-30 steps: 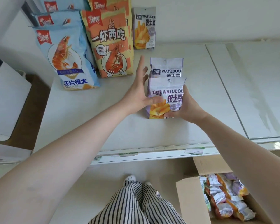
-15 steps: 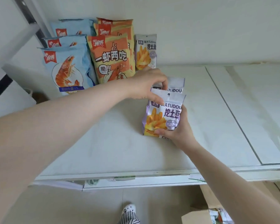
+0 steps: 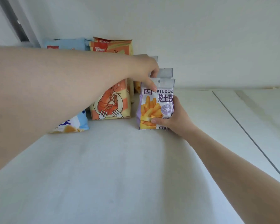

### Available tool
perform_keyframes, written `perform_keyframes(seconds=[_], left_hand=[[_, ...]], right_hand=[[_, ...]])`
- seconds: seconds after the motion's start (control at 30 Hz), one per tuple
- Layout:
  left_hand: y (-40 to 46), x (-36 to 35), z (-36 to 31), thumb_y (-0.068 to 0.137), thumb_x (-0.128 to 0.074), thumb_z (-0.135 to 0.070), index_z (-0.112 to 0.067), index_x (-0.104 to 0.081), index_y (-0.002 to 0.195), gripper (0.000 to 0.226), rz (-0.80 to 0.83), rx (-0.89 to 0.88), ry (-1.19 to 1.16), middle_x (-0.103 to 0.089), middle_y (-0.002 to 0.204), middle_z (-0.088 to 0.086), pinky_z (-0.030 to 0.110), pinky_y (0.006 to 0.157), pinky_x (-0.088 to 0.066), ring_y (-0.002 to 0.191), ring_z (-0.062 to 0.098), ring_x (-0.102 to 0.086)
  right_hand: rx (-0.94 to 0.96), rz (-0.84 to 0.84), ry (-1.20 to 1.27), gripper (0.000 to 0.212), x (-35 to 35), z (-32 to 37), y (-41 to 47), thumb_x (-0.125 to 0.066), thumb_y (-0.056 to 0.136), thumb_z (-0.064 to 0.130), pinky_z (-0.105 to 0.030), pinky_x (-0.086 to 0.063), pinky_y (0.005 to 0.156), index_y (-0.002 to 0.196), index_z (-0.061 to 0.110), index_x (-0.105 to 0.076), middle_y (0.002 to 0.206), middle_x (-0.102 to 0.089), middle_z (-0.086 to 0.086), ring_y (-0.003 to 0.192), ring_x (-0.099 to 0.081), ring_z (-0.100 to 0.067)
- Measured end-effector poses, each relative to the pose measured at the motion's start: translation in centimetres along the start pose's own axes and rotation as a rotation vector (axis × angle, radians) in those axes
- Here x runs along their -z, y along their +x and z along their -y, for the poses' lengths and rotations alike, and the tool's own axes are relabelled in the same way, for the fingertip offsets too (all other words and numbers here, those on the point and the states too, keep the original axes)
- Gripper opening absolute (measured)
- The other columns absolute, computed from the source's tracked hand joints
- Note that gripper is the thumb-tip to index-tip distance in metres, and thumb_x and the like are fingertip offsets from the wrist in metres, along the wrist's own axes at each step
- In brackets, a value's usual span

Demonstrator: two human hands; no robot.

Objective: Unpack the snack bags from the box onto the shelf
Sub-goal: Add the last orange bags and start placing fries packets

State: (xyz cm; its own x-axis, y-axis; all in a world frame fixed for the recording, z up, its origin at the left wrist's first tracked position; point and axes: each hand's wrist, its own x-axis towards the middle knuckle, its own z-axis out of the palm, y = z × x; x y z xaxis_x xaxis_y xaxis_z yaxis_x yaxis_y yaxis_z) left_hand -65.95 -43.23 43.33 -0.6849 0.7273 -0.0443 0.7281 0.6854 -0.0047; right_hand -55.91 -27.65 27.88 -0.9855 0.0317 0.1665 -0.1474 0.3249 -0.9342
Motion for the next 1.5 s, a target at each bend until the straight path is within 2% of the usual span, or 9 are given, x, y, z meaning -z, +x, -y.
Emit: perform_keyframes(seconds=[0.33, 0.47, 0.77, 0.87, 0.93, 1.0, 1.1, 1.37, 1.5], left_hand=[[3.4, 0.5, 2.7, 0.068, -0.072, -0.062, -0.009, -0.052, 0.096, 0.063, 0.046, 0.045, 0.196, -0.055, 0.096, 0.007, 0.030, 0.054, -0.030, 0.079, 0.022, -0.046], [4.0, 0.3, 3.2, 0.067, -0.071, -0.065, -0.003, -0.057, 0.100, 0.072, 0.030, 0.066, 0.264, -0.056, 0.090, 0.010, 0.030, 0.054, -0.028, 0.075, 0.023, -0.046], [4.2, 0.5, 3.8, 0.074, -0.072, -0.057, -0.010, -0.050, 0.095, 0.056, 0.006, 0.085, 0.246, -0.047, 0.077, -0.001, 0.028, 0.050, -0.025, 0.060, 0.013, -0.040], [4.1, 0.6, 3.7, 0.077, -0.068, -0.057, -0.010, -0.049, 0.091, 0.053, 0.025, 0.078, 0.258, -0.048, 0.080, 0.004, 0.028, 0.049, -0.023, 0.059, 0.018, -0.041], [4.0, 0.7, 3.8, 0.077, -0.067, -0.058, -0.010, -0.049, 0.086, 0.052, 0.031, 0.060, 0.269, -0.045, 0.076, 0.007, 0.028, 0.049, -0.021, 0.065, 0.023, -0.039], [4.0, 0.7, 3.9, 0.076, -0.068, -0.059, -0.010, -0.049, 0.084, 0.053, 0.027, 0.051, 0.268, -0.042, 0.071, 0.006, 0.028, 0.049, -0.020, 0.066, 0.023, -0.037], [4.0, 0.5, 3.9, 0.076, -0.067, -0.060, -0.010, -0.048, 0.081, 0.054, 0.017, 0.055, 0.261, -0.039, 0.063, 0.003, 0.028, 0.049, -0.020, 0.061, 0.022, -0.035], [4.3, 0.5, 4.1, 0.081, -0.064, -0.057, -0.003, -0.049, 0.078, 0.056, 0.039, 0.077, 0.228, -0.039, 0.064, 0.006, 0.028, 0.051, -0.024, 0.057, 0.021, -0.034], [4.2, 0.5, 4.2, 0.081, -0.064, -0.057, -0.002, -0.054, 0.086, 0.056, 0.058, 0.083, 0.207, -0.041, 0.069, 0.007, 0.029, 0.051, -0.023, 0.062, 0.022, -0.036]], right_hand=[[0.050, 0.012, -0.067, 0.083, -1.1, -1.2, 6.6, -0.092, 0.063, 0.016, -0.004, -0.045, 0.069, 0.128, 0.028, -0.042, 0.108, -0.064, 0.020, 0.086, -0.061, 0.017], [0.053, 0.004, -0.082, 0.085, -1.5, -1.5, 7.9, -0.092, 0.062, 0.020, -0.009, -0.046, 0.074, 0.129, 0.029, -0.041, 0.108, -0.063, 0.023, 0.090, -0.059, 0.017], [0.113, -0.063, -0.102, 0.088, -2.2, -2.0, 7.5, -0.092, 0.062, 0.023, 0.000, -0.041, 0.071, 0.126, 0.041, -0.035, 0.108, -0.060, 0.030, 0.093, -0.056, 0.021], [0.092, -0.063, -0.101, 0.100, -2.4, -1.6, 7.4, -0.093, 0.060, 0.029, -0.006, -0.043, 0.082, 0.140, 0.033, -0.033, 0.119, -0.059, 0.027, 0.103, -0.056, 0.017], [0.078, -0.122, -0.031, 0.123, -2.9, -1.5, 7.0, -0.093, 0.058, 0.035, -0.018, -0.043, 0.098, 0.153, 0.027, -0.015, 0.134, -0.048, 0.027, 0.121, -0.052, 0.005], [0.054, -0.210, 0.027, 0.130, -3.9, -1.0, 6.5, -0.092, 0.061, 0.032, -0.022, -0.037, 0.100, 0.155, 0.028, -0.004, 0.138, -0.036, 0.029, 0.130, -0.043, 0.000], [0.026, -0.286, 0.051, 0.138, -5.6, -0.6, 6.5, -0.094, 0.058, 0.033, -0.029, -0.037, 0.103, 0.154, 0.033, 0.005, 0.155, -0.027, 0.014, 0.139, -0.035, -0.006], [0.038, -0.210, -0.031, 0.147, -5.4, -1.1, 7.2, -0.096, 0.049, 0.030, -0.042, -0.039, 0.111, 0.152, 0.034, 0.008, 0.154, -0.033, 0.005, 0.138, -0.039, -0.013], [0.031, -0.212, -0.061, 0.142, -5.2, -1.3, 7.1, -0.096, 0.053, 0.028, -0.040, -0.041, 0.109, 0.154, 0.030, 0.005, 0.153, -0.035, 0.005, 0.136, -0.042, -0.012]])
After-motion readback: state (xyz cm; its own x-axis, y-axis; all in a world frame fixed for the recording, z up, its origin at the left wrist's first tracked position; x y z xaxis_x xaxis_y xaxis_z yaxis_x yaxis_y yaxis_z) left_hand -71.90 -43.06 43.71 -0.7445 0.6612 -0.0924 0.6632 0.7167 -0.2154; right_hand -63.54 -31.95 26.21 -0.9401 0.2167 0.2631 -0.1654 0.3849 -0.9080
